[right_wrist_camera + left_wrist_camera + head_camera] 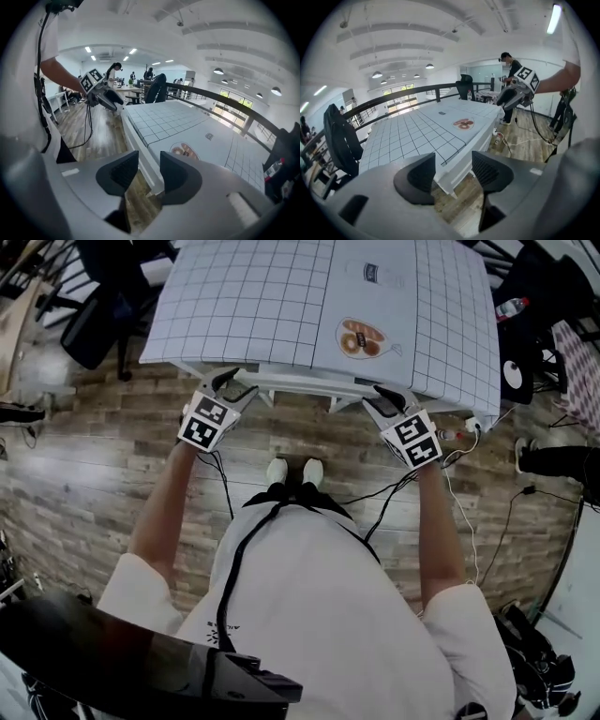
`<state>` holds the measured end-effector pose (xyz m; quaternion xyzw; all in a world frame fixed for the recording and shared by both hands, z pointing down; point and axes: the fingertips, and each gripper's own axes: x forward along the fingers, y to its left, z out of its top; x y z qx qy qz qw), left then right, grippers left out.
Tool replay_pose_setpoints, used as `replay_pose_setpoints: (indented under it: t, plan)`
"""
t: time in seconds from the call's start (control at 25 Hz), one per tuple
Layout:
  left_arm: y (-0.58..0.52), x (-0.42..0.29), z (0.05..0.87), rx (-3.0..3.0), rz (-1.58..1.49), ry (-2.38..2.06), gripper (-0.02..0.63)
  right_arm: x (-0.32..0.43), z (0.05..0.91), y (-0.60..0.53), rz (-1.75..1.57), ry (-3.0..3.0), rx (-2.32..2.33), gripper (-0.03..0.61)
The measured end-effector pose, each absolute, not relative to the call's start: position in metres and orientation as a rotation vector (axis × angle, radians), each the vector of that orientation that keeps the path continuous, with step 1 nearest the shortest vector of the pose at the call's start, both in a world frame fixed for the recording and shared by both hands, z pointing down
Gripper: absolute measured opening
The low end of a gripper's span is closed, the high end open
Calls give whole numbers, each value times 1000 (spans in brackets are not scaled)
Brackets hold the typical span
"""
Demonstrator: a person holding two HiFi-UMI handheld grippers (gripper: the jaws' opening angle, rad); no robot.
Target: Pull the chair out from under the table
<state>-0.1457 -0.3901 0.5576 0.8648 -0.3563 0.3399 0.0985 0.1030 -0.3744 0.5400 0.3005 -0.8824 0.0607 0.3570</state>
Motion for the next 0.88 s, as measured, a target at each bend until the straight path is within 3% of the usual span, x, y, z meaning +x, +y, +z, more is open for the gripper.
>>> replay_pose_setpoints:
  t: [0.16, 0.4, 0.72, 0.88]
  plan:
    - [-397, -149, 585, 2594, 1285, -931, 300, 110, 568, -383, 168, -2216, 690, 254]
    - [-403, -155, 625, 2580, 1581, -715, 334, 117, 600, -387, 197, -2146, 575, 335]
    - [-407, -157, 649, 2539, 1751, -511, 331, 124, 626, -397, 121, -2044, 453, 309]
    - [-407, -157, 659, 2532, 1783, -452, 264, 126, 638, -399, 122, -2021, 411, 263]
